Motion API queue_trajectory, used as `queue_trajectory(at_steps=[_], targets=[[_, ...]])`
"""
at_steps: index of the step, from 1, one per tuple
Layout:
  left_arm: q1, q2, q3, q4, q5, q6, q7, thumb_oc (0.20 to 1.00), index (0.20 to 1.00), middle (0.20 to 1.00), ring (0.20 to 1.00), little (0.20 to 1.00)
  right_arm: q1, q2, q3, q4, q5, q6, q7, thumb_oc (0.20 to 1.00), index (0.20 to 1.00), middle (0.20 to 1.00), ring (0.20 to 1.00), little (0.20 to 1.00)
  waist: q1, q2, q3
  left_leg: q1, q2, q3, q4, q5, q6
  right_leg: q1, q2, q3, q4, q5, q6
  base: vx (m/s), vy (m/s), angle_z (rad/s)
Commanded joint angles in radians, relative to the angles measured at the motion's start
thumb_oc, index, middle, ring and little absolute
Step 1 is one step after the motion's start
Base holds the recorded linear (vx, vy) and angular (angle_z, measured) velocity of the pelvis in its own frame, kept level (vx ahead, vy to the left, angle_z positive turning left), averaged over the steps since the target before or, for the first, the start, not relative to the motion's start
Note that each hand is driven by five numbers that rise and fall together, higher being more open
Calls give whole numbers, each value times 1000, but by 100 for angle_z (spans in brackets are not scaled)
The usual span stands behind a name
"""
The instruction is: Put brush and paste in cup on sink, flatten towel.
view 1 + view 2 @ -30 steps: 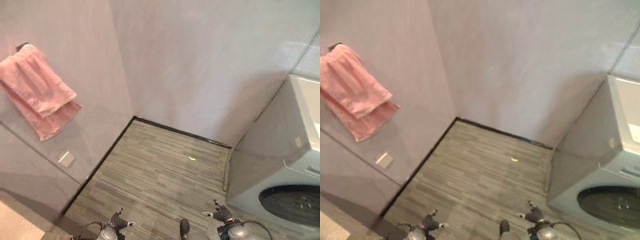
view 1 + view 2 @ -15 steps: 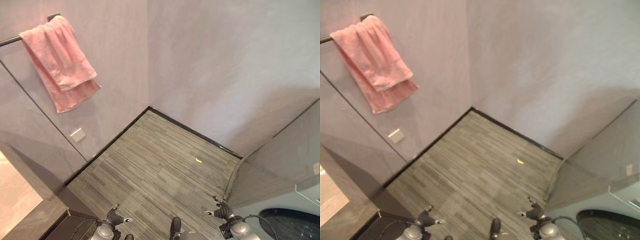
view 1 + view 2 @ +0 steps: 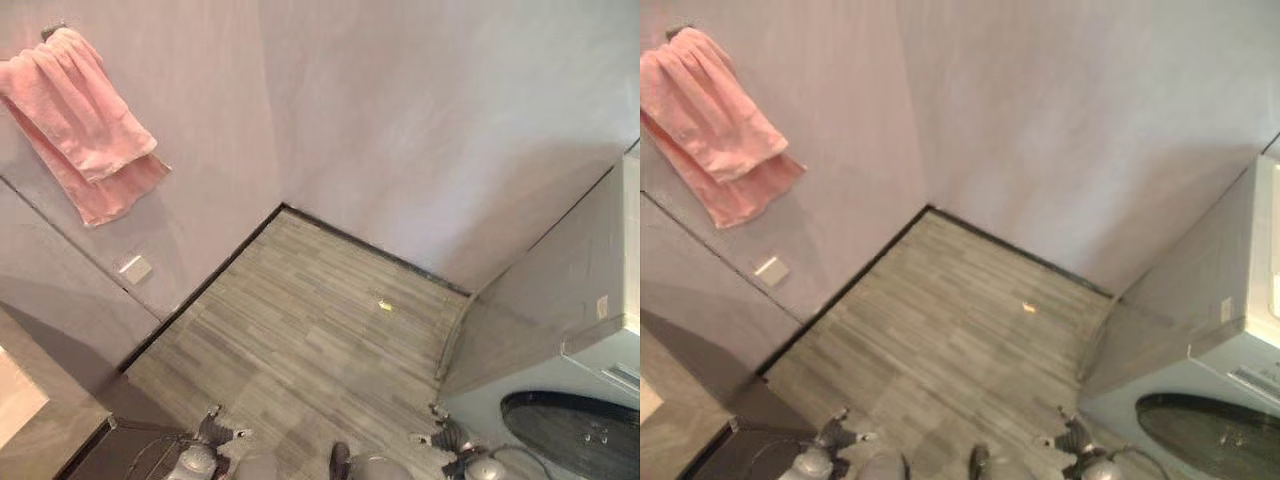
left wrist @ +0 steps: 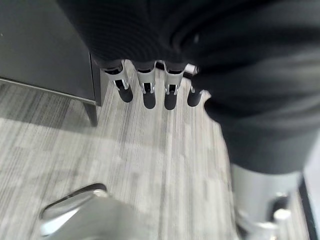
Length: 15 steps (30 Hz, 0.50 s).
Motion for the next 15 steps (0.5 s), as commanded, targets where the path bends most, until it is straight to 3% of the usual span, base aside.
queue_trajectory(at_steps=[1,3,5,8,10,11,12,13,15], targets=[[-7,12,22,-1,-6,-9,24,1000,1000,1000,1000,1000,28,-23,-23,-79,-5,-34,-30,1000,1000,1000,1000,1000,5,17,8,-70,3,134,-240,219,51,202,-23,-9,-132,26,132,258,112,5],[-6,6,33,0,-15,-4,15,1000,1000,1000,1000,1000,40,-27,-31,-88,-23,-27,-39,1000,1000,1000,1000,1000,-4,28,-3,-50,49,240,-313,277,43,235,-20,-17,-122,5,144,400,176,11],[2,4,41,-5,-35,-7,13,1000,1000,1000,1000,1000,34,-7,-16,-63,-44,-13,-30,1000,1000,1000,1000,1000,-1,26,-40,-31,28,207,-270,270,67,274,-40,-6,-77,-37,162,497,240,-15],[3,8,43,-12,-57,-11,11,1000,1000,1000,1000,1000,29,6,-13,-48,-57,-7,-31,1000,1000,1000,1000,1000,2,11,-52,-27,9,211,-226,234,88,277,-71,9,-36,-25,177,350,219,-28],[1,11,39,-40,-81,-14,7,1000,1000,1000,1000,1000,19,33,-3,-39,-64,-5,-17,1000,1000,1000,1000,1000,12,-16,-69,2,-42,222,-204,173,134,244,-121,30,95,111,217,351,280,-30],[1,10,39,-40,-81,-14,7,1000,1000,1000,1000,1000,19,33,-3,-39,-64,-5,-17,1000,1000,1000,1000,1000,15,-13,-71,-2,-39,224,-204,174,134,240,-118,32,93,114,216,137,152,-19],[0,15,35,-50,-83,-14,6,1000,1000,1000,1000,1000,15,36,3,-45,-73,-3,-18,1000,1000,1000,1000,1000,16,-13,-70,14,-52,222,-205,158,146,221,-129,36,142,153,221,215,240,-4],[1,18,23,-71,-78,-13,1,1000,1000,1000,1000,1000,0,38,20,-45,-112,3,-28,1000,1000,1000,1000,1000,23,-12,-69,50,-81,217,-214,129,172,193,-150,26,234,242,236,218,240,7],[2,21,16,-79,-73,-13,-1,1000,1000,1000,1000,1000,-5,39,24,-47,-121,4,-29,1000,1000,1000,1000,1000,27,-7,-65,70,-91,211,-224,119,184,174,-162,13,284,275,240,230,271,23]])
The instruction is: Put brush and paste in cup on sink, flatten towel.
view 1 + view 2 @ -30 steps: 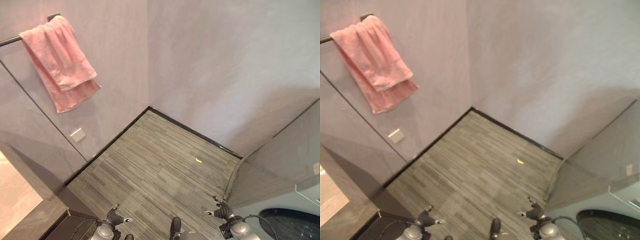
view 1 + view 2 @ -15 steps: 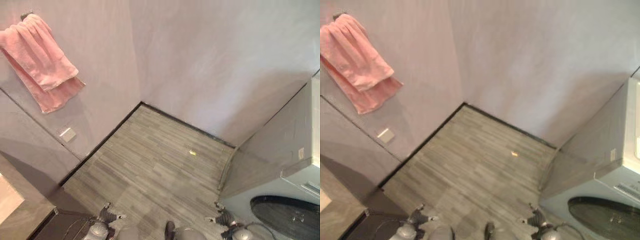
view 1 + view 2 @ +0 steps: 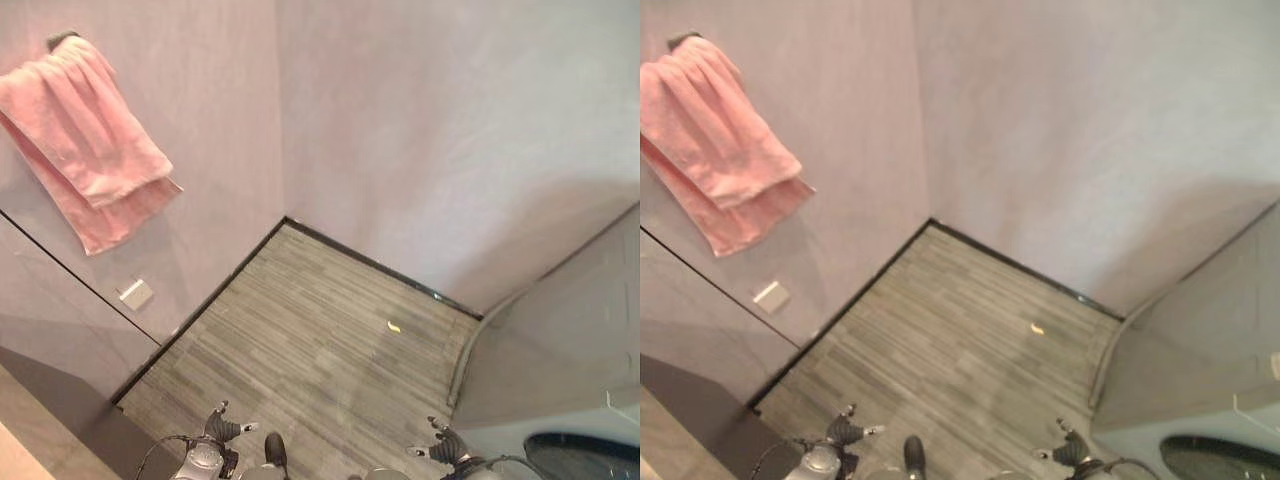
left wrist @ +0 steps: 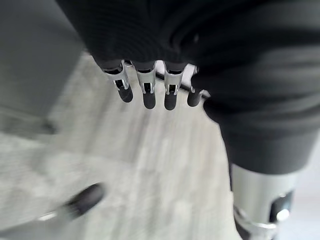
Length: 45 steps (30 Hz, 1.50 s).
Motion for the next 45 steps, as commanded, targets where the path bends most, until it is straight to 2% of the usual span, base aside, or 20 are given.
queue_trajectory(at_steps=[1,3,4,6,8,11,13,15,18,22,27,28,31,32,33,35,37,39,42,45], targets=[[-12,38,8,-22,8,-11,-7,1000,1000,1000,1000,1000,-54,0,-12,-67,-27,-9,-18,1000,1000,1000,1000,1000,24,9,22,-50,-26,-28,32,18,6,134,-46,-31,-24,446,67,233,285,31],[-5,41,3,-20,21,-7,-14,1000,1000,1000,1000,1000,-54,-2,-4,-88,-42,-9,-20,1000,1000,1000,1000,1000,17,13,30,-6,-41,-52,15,-1,14,100,-42,-37,4,404,65,271,191,18],[-5,43,3,-18,26,-7,-14,1000,1000,1000,1000,1000,-54,-5,0,-93,-49,-10,-20,1000,1000,1000,1000,1000,11,18,32,13,-42,-67,5,-3,12,61,-21,-28,-15,361,51,314,122,32],[-5,43,7,-1,31,-9,-11,1000,1000,1000,1000,1000,-53,-9,-2,-110,-47,-12,-14,1000,1000,1000,1000,1000,7,29,35,42,-41,-91,-1,-10,4,31,-32,-72,-98,318,34,244,37,57],[-7,39,4,13,35,-9,-16,1000,1000,1000,1000,1000,-54,-16,0,-118,-46,-15,-15,1000,1000,1000,1000,1000,-7,34,47,67,-48,-134,0,-21,-2,-23,7,-39,-153,273,23,182,-7,56],[-12,36,-3,22,52,-10,-18,1000,1000,1000,1000,1000,-56,-21,7,-128,-53,-18,-15,1000,1000,1000,1000,1000,-20,33,53,91,-55,-177,7,-36,-9,-53,34,8,-251,279,24,262,-59,71],[-17,34,-12,30,73,-16,-22,1000,1000,1000,1000,1000,-56,-38,11,-163,-61,-19,-7,1000,1000,1000,1000,1000,-35,22,54,128,-70,-243,6,-56,-23,-84,47,78,-411,326,42,340,-97,78],[-17,32,-15,36,76,-18,-24,1000,1000,1000,1000,1000,-56,-44,14,-166,-65,-20,-5,1000,1000,1000,1000,1000,-42,21,56,140,-71,-272,5,-61,-26,-92,53,106,-444,347,48,195,-61,64],[-25,35,-10,50,76,-20,-21,1000,1000,1000,1000,1000,-60,-62,24,-181,-87,-17,3,1000,1000,1000,1000,1000,-56,5,57,168,-78,-370,28,-86,-40,-122,76,213,-484,388,68,275,-120,108],[-30,32,-22,63,84,-21,-17,1000,1000,1000,1000,1000,-71,-65,51,-154,-136,-15,6,1000,1000,1000,1000,1000,-48,-7,40,174,-70,-432,37,-96,-57,-66,79,167,-488,361,46,226,-178,132],[-30,37,-18,52,65,-23,-12,1000,1000,1000,1000,1000,-91,-93,99,-172,-177,-21,23,1000,1000,1000,1000,1000,-31,-5,17,157,-22,-491,57,-79,-109,-24,86,43,-478,297,13,216,-203,78],[-36,43,-16,50,58,-24,-12,1000,1000,1000,1000,1000,-91,-105,107,-200,-184,-23,27,1000,1000,1000,1000,1000,-33,-4,21,154,1,-475,57,-81,-122,-13,91,18,-473,274,2,176,-202,70],[-53,48,2,49,43,-20,-1,1000,1000,1000,1000,1000,-86,-122,105,-242,-180,-23,27,1000,1000,1000,1000,1000,-51,-10,28,95,12,-379,145,-53,-146,23,78,-21,-502,262,-11,111,-118,63],[-54,48,2,49,43,-20,-1,1000,1000,1000,1000,1000,-86,-122,105,-243,-179,-22,28,1000,1000,1000,1000,1000,-51,-9,28,91,12,-380,152,-56,-146,23,78,-22,-503,263,-11,43,-66,61],[-71,51,13,43,35,-14,5,1000,1000,1000,1000,1000,-83,-131,98,-269,-162,-22,25,1000,1000,1000,1000,1000,-65,-15,53,17,33,-227,263,-22,-154,51,65,-45,-509,254,-22,8,-83,49],[-93,59,11,37,33,-9,13,1000,1000,1000,1000,1000,-81,-137,108,-276,-172,-18,21,1000,1000,1000,1000,1000,-76,-11,73,-39,84,-88,239,-23,-142,70,54,-78,-507,237,-18,28,-66,66],[-93,59,12,34,32,-9,10,1000,1000,1000,1000,1000,-76,-136,107,-272,-179,-13,19,1000,1000,1000,1000,1000,-76,-13,69,-55,80,-72,202,-34,-134,75,48,-86,-512,234,-12,97,15,88],[-92,62,14,35,37,-11,14,1000,1000,1000,1000,1000,-65,-134,114,-256,-198,-10,12,1000,1000,1000,1000,1000,-69,5,61,-102,91,-46,103,22,-141,104,51,-104,-530,225,-1,211,83,51],[-84,64,17,39,40,-15,20,1000,1000,1000,1000,1000,-64,-127,128,-220,-218,-14,7,1000,1000,1000,1000,1000,-42,15,50,-161,118,-72,-5,124,-165,150,53,-91,-552,210,6,320,137,18],[-75,64,25,50,38,-17,23,1000,1000,1000,1000,1000,-70,-124,136,-211,-235,-16,7,1000,1000,1000,1000,1000,-26,19,46,-169,134,-74,-43,166,-179,186,47,-76,-557,196,11,241,130,-17]])
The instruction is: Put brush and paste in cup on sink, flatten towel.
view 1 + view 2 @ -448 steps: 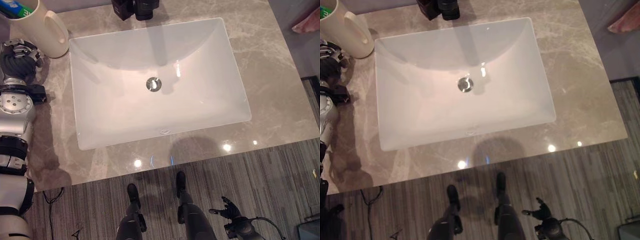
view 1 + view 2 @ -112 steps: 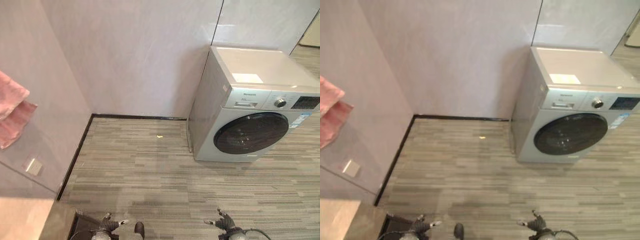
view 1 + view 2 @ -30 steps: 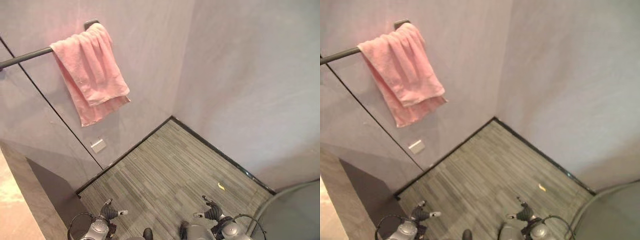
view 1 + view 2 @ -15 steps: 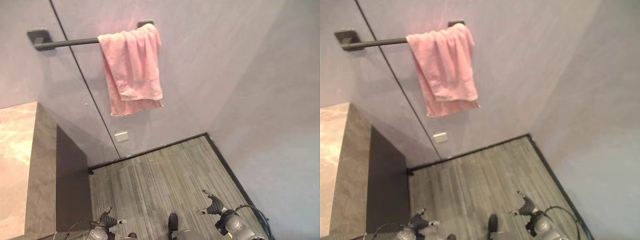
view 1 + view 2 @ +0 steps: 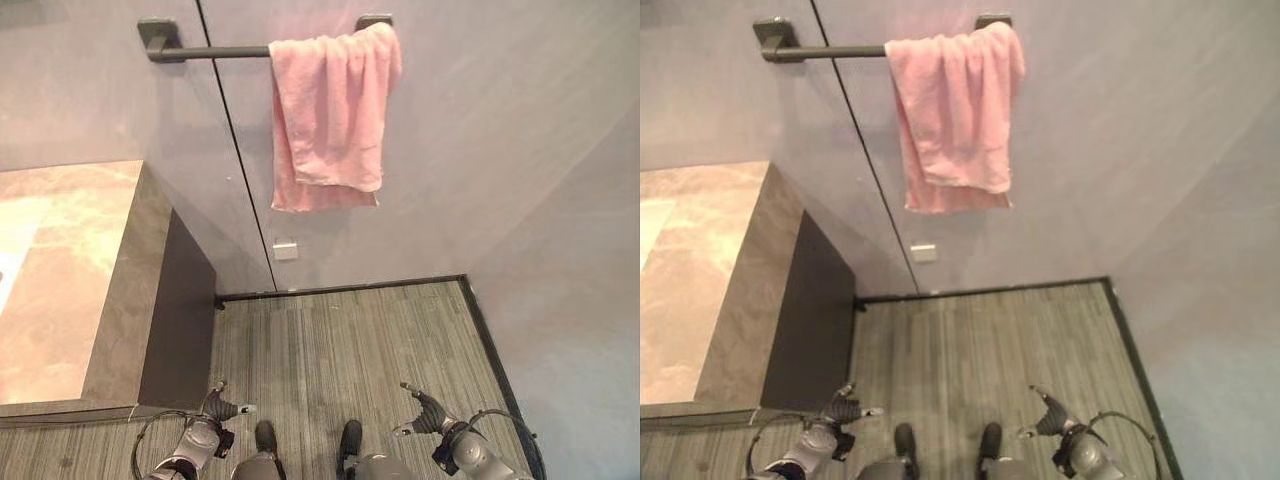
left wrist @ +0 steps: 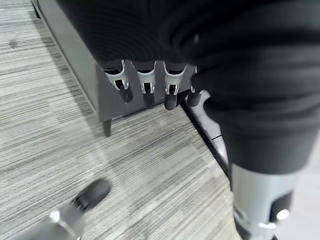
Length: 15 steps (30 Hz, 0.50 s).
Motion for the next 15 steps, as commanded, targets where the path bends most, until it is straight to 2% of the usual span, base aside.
queue_trajectory(at_steps=[1,3,5,6,7,8,11,12,13,14,15], targets=[[15,40,53,-4,-1,-19,33,1000,1000,1000,1000,1000,6,-7,13,-35,-37,-27,-10,1000,1000,1000,1000,1000,23,0,-28,-54,-1,-20,-32,160,28,130,-52,107,99,-65,129,351,227,-33],[21,46,52,-4,4,-19,36,1000,1000,1000,1000,1000,0,3,15,-38,-44,-23,-10,1000,1000,1000,1000,1000,32,-4,-41,-70,-15,-45,18,144,41,151,-77,127,109,-77,135,309,227,-39],[21,58,60,-3,-6,-20,48,1000,1000,1000,1000,1000,-5,13,2,-51,-23,-25,-10,1000,1000,1000,1000,1000,35,-21,-42,-96,-54,-54,128,84,65,164,-123,157,151,-55,148,323,268,-40],[19,61,62,-5,-11,-22,47,1000,1000,1000,1000,1000,-6,16,0,-57,-20,-25,-11,1000,1000,1000,1000,1000,34,-22,-43,-93,-58,-50,140,72,74,151,-128,170,167,-42,146,365,386,-6],[15,72,70,-10,-22,-22,50,1000,1000,1000,1000,1000,-23,28,6,-64,-20,-24,-6,1000,1000,1000,1000,1000,39,-33,-38,-84,-88,-30,180,16,104,116,-160,196,253,14,158,212,266,3],[15,72,70,-10,-22,-22,50,1000,1000,1000,1000,1000,-23,28,6,-64,-20,-24,-6,1000,1000,1000,1000,1000,40,-32,-40,-86,-87,-29,178,19,104,113,-159,198,252,17,158,223,303,-25],[8,87,79,-24,-27,-17,56,1000,1000,1000,1000,1000,-46,37,21,-91,-28,-23,-5,1000,1000,1000,1000,1000,43,-27,-23,-39,-112,-18,162,-18,144,33,-185,210,417,132,158,172,251,-32],[5,92,77,-31,-28,-15,55,1000,1000,1000,1000,1000,-53,38,27,-100,-33,-22,-3,1000,1000,1000,1000,1000,41,-19,-13,-16,-118,-16,148,-22,156,-3,-186,206,483,166,159,245,338,-20],[4,94,70,-35,-22,-11,52,1000,1000,1000,1000,1000,-56,30,31,-113,-43,-20,-6,1000,1000,1000,1000,1000,28,-4,5,25,-125,-23,128,-34,171,-45,-158,206,583,175,164,274,282,-16],[2,94,67,-36,-16,-8,42,1000,1000,1000,1000,1000,-55,25,31,-130,-53,-20,-5,1000,1000,1000,1000,1000,10,2,10,52,-129,-41,107,-31,173,-94,-96,241,603,136,152,288,239,-4],[4,95,67,-36,-14,-9,41,1000,1000,1000,1000,1000,-51,25,29,-131,-55,-18,-5,1000,1000,1000,1000,1000,8,7,12,66,-127,-43,94,-30,175,-128,-88,226,600,125,148,154,89,11]])
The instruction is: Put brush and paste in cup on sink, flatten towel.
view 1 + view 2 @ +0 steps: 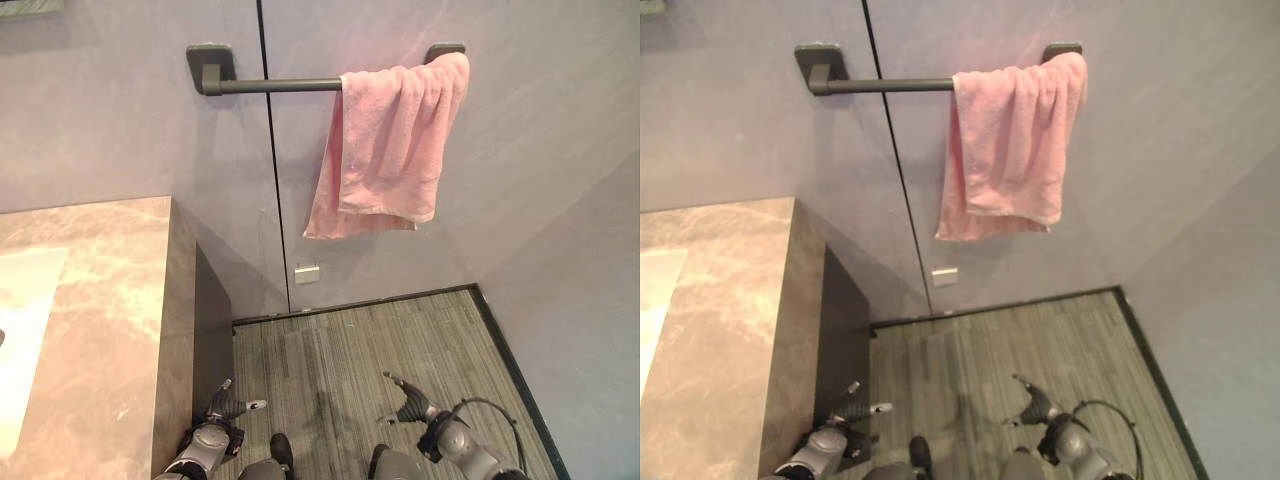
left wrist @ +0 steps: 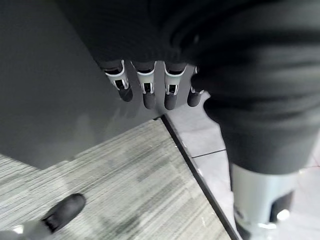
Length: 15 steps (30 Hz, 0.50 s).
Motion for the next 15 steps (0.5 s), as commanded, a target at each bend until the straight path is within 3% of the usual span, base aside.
queue_trajectory(at_steps=[1,2,3,9,10,15], targets=[[1,157,38,1,-4,-4,15,1000,1000,1000,1000,1000,14,-17,2,-63,-26,-18,-8,1000,1000,1000,1000,1000,-6,-2,31,-60,7,-110,45,49,-22,63,98,21,3,173,30,133,87,31],[3,158,34,4,3,-3,18,1000,1000,1000,1000,1000,19,-17,0,-76,-21,-19,-6,1000,1000,1000,1000,1000,-5,-2,32,-44,9,-98,37,48,-26,60,70,-33,-32,157,28,233,-2,30],[4,149,25,11,12,-6,12,1000,1000,1000,1000,1000,29,-19,-6,-76,-7,-20,-5,1000,1000,1000,1000,1000,-14,-4,26,-18,6,-101,10,45,-38,44,63,-60,-146,131,28,287,-32,19],[18,120,11,17,27,-13,5,1000,1000,1000,1000,1000,19,-16,0,-53,-18,-14,-11,1000,1000,1000,1000,1000,-28,-20,17,32,17,-153,-6,28,-75,49,58,7,-410,184,66,217,-146,12],[28,115,9,20,32,-12,4,1000,1000,1000,1000,1000,19,-31,6,-80,-45,-12,-4,1000,1000,1000,1000,1000,-31,-34,9,47,27,-173,7,15,-86,59,69,48,-432,178,69,243,-240,56],[57,97,22,29,4,-13,2,1000,1000,1000,1000,1000,35,-51,-5,-73,-21,-14,6,1000,1000,1000,1000,1000,-17,-46,-29,60,71,-214,-12,59,-127,135,116,16,-492,142,42,137,-221,27]])
